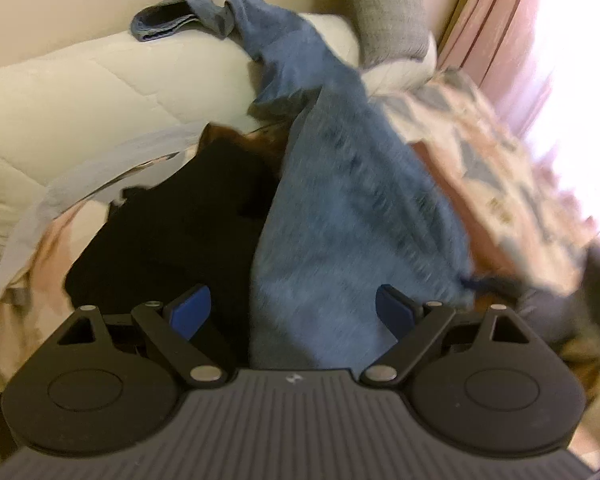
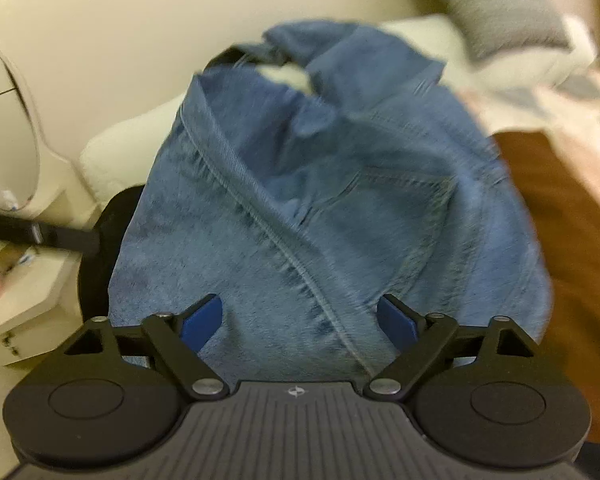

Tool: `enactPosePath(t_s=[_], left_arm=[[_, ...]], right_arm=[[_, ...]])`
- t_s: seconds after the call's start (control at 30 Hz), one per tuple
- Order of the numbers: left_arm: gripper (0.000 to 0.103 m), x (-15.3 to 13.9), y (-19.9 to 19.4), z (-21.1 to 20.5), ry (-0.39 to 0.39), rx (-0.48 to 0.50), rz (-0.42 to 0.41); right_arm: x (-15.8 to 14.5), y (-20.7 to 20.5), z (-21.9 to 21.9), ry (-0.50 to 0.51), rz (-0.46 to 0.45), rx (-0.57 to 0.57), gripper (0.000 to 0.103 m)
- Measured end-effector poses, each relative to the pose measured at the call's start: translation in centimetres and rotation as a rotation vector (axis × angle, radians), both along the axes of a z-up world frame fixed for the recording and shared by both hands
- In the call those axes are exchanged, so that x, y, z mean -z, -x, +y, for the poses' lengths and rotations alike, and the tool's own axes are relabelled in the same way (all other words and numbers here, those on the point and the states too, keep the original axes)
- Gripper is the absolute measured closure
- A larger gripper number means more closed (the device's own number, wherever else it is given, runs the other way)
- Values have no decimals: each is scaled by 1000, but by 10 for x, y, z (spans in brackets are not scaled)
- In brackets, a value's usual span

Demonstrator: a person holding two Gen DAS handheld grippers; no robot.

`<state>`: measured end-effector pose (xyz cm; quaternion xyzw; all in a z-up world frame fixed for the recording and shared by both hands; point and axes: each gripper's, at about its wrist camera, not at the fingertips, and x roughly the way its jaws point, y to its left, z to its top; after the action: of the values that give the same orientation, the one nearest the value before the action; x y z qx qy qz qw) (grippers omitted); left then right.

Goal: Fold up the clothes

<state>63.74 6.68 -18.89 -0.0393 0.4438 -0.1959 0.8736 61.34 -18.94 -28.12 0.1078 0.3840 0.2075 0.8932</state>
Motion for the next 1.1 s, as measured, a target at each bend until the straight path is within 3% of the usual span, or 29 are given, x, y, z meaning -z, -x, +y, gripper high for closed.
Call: enactPosePath(t_s=[0.03,0.07,0.1,0.13,0.17,0.23,0.4,0.6,0.77,0.87,0.97,1.1], left_arm=[[11,-4,-7,1,33,5,3],[7,-10,-15,1,63,10,1],[6,-16,-25,1,92,14,-1],[4,-21,-35,-1,117,22,4],[4,-24,-45,-3,131,24,12],[4,-30,-66,-9,143,32,27],[4,-27,-86,-40,90,77,73],[4,-2,-49,-55,105,138,146],[5,21,-21,-57,114,147,219],[5,14,-40,-62,126,122,191],[5,-6,-73,-69,150,68,110],[2,-11,-125,-73,141,-61,45]], right_arm=[[3,-1,2,-5,16,-13,55],[6,-1,3,-9,33,-25,70],[6,3,1,-16,21,-22,75],[4,10,-3,-30,7,-27,94],[2,16,-8,-59,13,-39,97],[-6,36,-15,-93,9,-47,98],[-23,90,-24,-74,37,-69,99],[-31,157,-59,-27,139,57,99],[-41,202,-84,82,229,105,99],[-45,225,-93,139,280,125,99],[-39,253,-98,187,340,171,99],[-34,281,-101,224,393,228,99]])
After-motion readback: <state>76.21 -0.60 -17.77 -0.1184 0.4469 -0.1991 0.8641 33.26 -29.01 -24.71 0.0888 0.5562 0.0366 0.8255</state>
